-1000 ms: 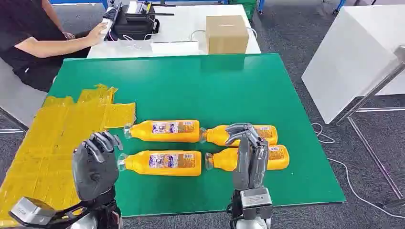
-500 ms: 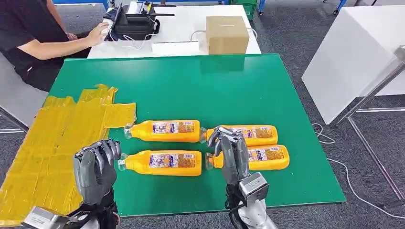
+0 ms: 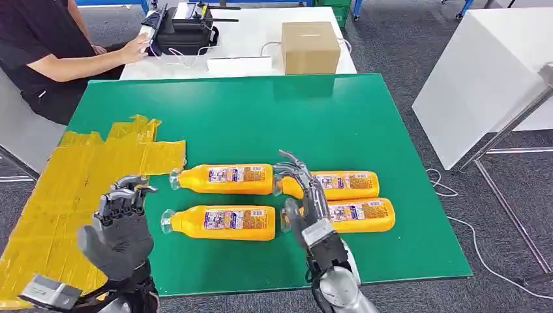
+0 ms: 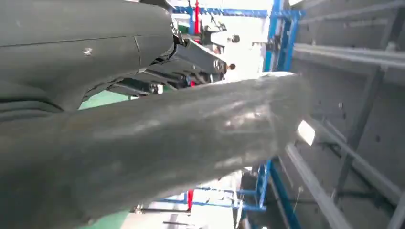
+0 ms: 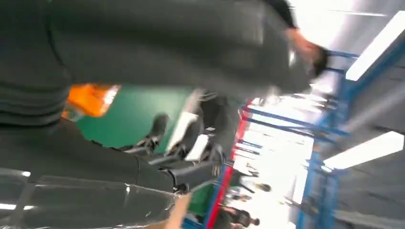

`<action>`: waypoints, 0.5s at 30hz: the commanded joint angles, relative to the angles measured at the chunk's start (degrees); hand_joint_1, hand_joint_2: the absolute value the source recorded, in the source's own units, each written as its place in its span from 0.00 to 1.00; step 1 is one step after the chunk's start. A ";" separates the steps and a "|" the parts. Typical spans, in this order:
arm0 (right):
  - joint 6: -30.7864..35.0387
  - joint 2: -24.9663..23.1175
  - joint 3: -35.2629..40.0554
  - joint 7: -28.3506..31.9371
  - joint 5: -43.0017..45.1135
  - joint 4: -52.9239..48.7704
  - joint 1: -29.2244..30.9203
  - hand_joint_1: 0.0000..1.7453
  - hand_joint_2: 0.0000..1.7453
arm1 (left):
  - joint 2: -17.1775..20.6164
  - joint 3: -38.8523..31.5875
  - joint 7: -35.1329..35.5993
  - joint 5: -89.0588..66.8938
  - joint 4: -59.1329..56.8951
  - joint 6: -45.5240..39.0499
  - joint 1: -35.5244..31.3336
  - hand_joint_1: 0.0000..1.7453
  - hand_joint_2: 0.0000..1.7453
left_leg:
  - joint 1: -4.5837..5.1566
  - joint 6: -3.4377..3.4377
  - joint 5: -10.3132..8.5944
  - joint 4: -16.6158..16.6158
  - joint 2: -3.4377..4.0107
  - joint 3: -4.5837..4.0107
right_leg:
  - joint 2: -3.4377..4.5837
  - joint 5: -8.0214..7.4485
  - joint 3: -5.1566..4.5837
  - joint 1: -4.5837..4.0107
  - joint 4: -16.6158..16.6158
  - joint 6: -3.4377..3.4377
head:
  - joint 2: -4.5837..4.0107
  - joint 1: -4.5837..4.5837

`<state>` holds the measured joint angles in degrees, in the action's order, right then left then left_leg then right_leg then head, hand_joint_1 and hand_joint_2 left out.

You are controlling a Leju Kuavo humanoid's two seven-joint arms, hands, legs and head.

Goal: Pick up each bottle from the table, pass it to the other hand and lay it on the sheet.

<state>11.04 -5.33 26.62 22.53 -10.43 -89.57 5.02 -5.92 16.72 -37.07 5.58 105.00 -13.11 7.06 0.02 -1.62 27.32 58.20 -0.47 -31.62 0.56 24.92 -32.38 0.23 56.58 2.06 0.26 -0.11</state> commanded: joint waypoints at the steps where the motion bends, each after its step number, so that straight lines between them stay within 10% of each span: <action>1: -1.30 2.39 4.87 -5.31 -3.73 11.55 6.75 0.00 1.00 | -1.20 -5.04 -0.34 1.61 -1.95 0.91 -0.22 0.00 0.00 | -0.05 0.09 0.00 -0.10 0.17 0.21 | 0.09 -0.06 0.17 -0.06 -0.14 -0.03 | 0.00 0.02; 15: -5.91 1.30 16.24 -18.19 -18.76 25.71 18.71 0.00 1.00 | -2.19 -7.49 0.26 2.01 -3.15 3.51 -1.65 0.00 0.00 | -0.04 0.14 -0.06 -0.09 0.17 0.20 | 0.10 -0.07 0.16 -0.04 -0.09 -0.05 | 0.00 0.02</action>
<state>8.19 -4.11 35.43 7.60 -26.89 -75.71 15.58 -7.30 11.80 -37.27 7.21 104.98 -10.25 7.20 0.02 -1.57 27.27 58.20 -0.51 -31.59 0.53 24.92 -32.35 0.23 56.58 2.06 0.26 -0.09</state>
